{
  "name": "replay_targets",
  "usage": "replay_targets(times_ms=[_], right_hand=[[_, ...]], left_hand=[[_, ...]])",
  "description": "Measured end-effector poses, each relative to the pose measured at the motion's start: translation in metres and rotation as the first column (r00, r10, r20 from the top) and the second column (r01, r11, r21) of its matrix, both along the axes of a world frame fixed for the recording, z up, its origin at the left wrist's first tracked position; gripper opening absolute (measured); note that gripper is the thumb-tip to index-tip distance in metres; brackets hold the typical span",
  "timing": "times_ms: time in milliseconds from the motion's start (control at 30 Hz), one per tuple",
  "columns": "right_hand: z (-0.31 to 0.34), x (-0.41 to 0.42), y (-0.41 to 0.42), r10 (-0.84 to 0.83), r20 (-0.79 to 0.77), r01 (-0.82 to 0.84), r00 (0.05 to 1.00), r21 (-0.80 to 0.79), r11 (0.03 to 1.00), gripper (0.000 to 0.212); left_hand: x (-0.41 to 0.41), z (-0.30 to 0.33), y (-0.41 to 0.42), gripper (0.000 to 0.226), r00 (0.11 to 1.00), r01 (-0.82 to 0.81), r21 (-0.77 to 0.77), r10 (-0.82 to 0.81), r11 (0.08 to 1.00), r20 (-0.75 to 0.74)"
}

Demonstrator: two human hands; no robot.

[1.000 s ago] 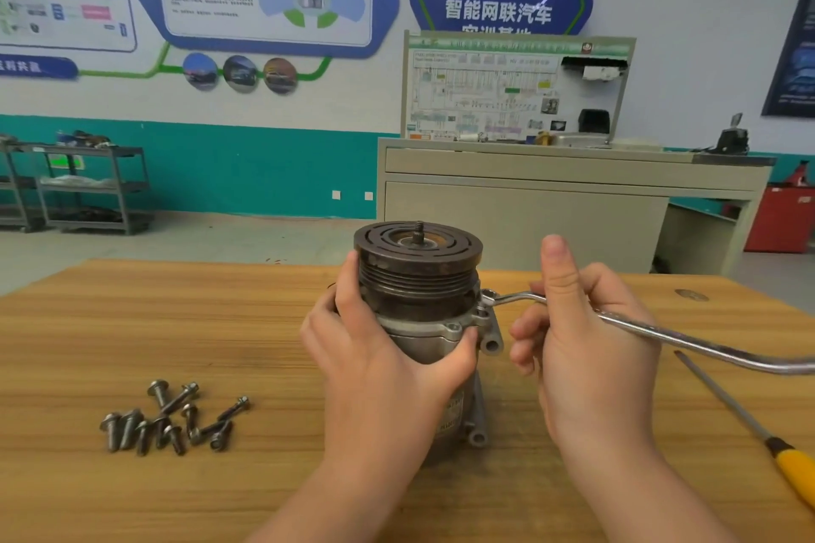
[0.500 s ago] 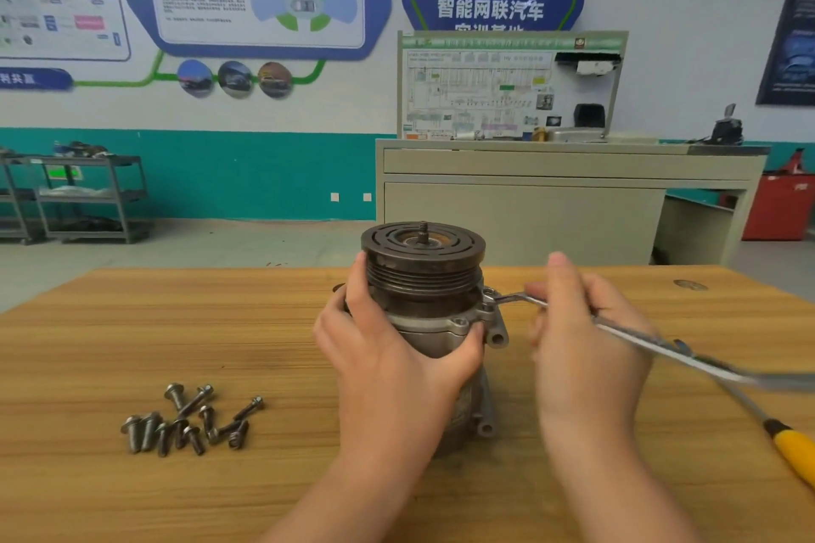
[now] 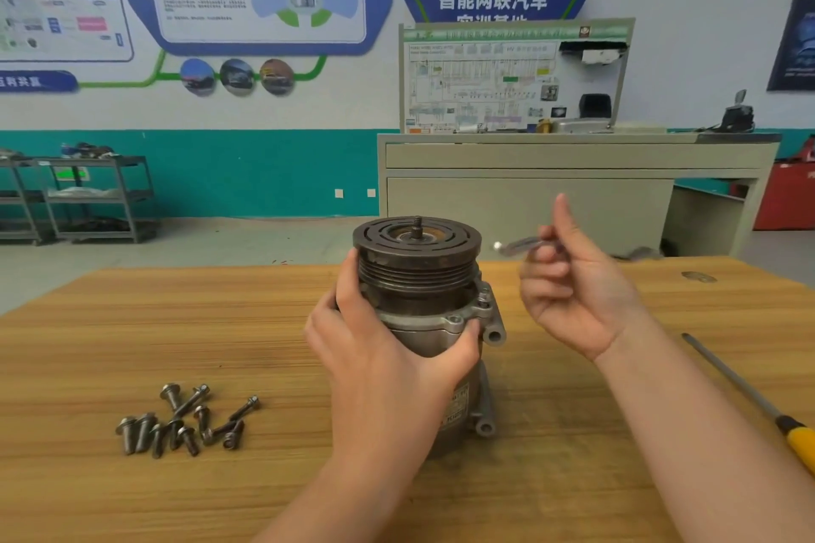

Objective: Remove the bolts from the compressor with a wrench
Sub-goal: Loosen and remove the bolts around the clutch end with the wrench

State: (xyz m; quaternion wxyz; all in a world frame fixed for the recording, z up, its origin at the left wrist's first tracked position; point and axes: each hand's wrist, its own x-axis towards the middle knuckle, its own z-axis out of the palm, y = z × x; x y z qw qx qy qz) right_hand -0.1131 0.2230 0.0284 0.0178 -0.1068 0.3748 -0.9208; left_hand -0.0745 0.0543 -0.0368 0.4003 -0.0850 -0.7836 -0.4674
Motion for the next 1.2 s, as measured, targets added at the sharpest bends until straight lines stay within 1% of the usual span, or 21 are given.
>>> replay_targets(times_ms=[33, 67, 100, 167, 233, 267, 300, 433, 500, 633, 733, 833, 867, 900, 933, 967, 1000, 1067, 1100, 1167, 1200], right_hand=[[0.001, 0.005, 0.001, -0.095, -0.015, 0.094, 0.995, -0.057, 0.994, 0.03], [0.001, 0.009, 0.001, -0.218, -0.044, 0.216, 0.975, -0.056, 0.975, 0.031], [0.001, 0.013, 0.0, -0.353, -0.102, 0.354, 0.93, -0.003, 0.935, 0.033], [-0.002, 0.019, -0.006, -0.557, -0.31, 0.615, 0.77, 0.129, 0.778, 0.039], [-0.005, 0.025, -0.015, -0.623, -0.543, 0.809, 0.563, 0.211, 0.549, 0.047], [-0.006, 0.027, -0.019, -0.609, -0.639, 0.869, 0.471, 0.217, 0.445, 0.048], [-0.008, 0.029, -0.022, -0.578, -0.711, 0.905, 0.401, 0.208, 0.372, 0.047], [-0.014, 0.032, -0.028, -0.409, -0.888, 0.975, 0.21, 0.158, 0.157, 0.046], [-0.015, 0.033, -0.029, -0.364, -0.917, 0.985, 0.164, 0.132, 0.11, 0.046], [-0.011, 0.037, -0.034, -0.34, -0.937, 0.995, 0.085, 0.059, 0.086, 0.044], [-0.008, 0.043, -0.044, -0.242, -0.97, 0.999, 0.012, 0.003, 0.038, 0.044], [-0.014, 0.046, -0.053, -0.16, -0.983, 0.992, -0.084, -0.068, -0.106, 0.044], [-0.017, 0.045, -0.055, -0.168, -0.98, 0.988, -0.102, -0.081, -0.13, 0.045], [-0.018, 0.044, -0.056, -0.208, -0.973, 0.991, -0.098, -0.076, -0.113, 0.045], [-0.02, 0.043, -0.055, -0.273, -0.96, 0.998, -0.061, -0.053, -0.037, 0.046], [-0.021, 0.041, -0.051, -0.347, -0.938, 0.995, 0.017, -0.017, 0.094, 0.047], [-0.021, 0.037, -0.046, -0.415, -0.9, 0.97, 0.13, 0.028, 0.242, 0.047], [-0.017, 0.027, -0.031, -0.51, -0.762, 0.877, 0.398, 0.154, 0.455, 0.048], [-0.015, 0.021, -0.023, -0.513, -0.655, 0.792, 0.556, 0.229, 0.566, 0.046], [-0.01, 0.01, -0.012, -0.378, -0.377, 0.498, 0.845, 0.301, 0.813, 0.037], [-0.01, 0.006, -0.009, -0.27, -0.241, 0.335, 0.932, 0.29, 0.897, 0.031]], left_hand=[[0.0, 0.0, 0.0, 0.114, 1.0, 0.002, -0.001, -0.002, 1.0, 0.002], [0.0, 0.0, 0.0, 0.114, 1.0, 0.003, -0.001, -0.003, 1.0, 0.008], [0.0, 0.0, 0.0, 0.113, 1.0, 0.003, -0.002, -0.003, 1.0, 0.017], [0.0, 0.0, -0.001, 0.113, 1.0, 0.001, 0.001, -0.001, 1.0, 0.023], [0.0, 0.0, 0.0, 0.112, 1.0, 0.007, 0.015, -0.007, 1.0, 0.012], [0.0, 0.0, 0.0, 0.112, 1.0, 0.009, 0.017, -0.009, 1.0, 0.007], [0.0, -0.001, 0.0, 0.113, 1.0, 0.005, 0.015, -0.005, 1.0, 0.004], [0.0, -0.001, 0.0, 0.116, 1.0, -0.015, 0.012, 0.015, 1.0, 0.012], [0.0, 0.0, 0.001, 0.115, 1.0, -0.016, 0.015, 0.016, 1.0, 0.018], [0.002, 0.002, 0.001, 0.116, 1.0, -0.007, 0.018, 0.006, 1.0, 0.022], [0.003, 0.002, 0.002, 0.116, 0.999, 0.0, 0.015, 0.0, 1.0, 0.034], [0.003, 0.001, 0.001, 0.118, 0.999, 0.005, 0.015, -0.005, 1.0, 0.047], [0.003, 0.001, 0.001, 0.118, 0.999, 0.01, 0.016, -0.011, 1.0, 0.051], [0.003, 0.001, 0.0, 0.117, 0.998, 0.013, 0.015, -0.014, 1.0, 0.053], [0.003, 0.001, 0.0, 0.116, 0.999, 0.012, 0.014, -0.012, 1.0, 0.051], [0.003, 0.001, 0.0, 0.116, 0.999, 0.007, 0.012, -0.008, 1.0, 0.047], [0.003, 0.001, 0.0, 0.116, 0.999, 0.003, 0.009, -0.004, 1.0, 0.041], [0.003, 0.001, 0.0, 0.116, 0.999, 0.0, 0.01, -0.001, 1.0, 0.036], [0.003, 0.001, 0.0, 0.116, 0.999, 0.0, 0.012, 0.0, 1.0, 0.037], [0.003, 0.001, 0.0, 0.116, 0.999, -0.004, 0.01, 0.004, 1.0, 0.035], [0.003, 0.001, 0.0, 0.116, 0.999, -0.007, 0.007, 0.007, 1.0, 0.033]])
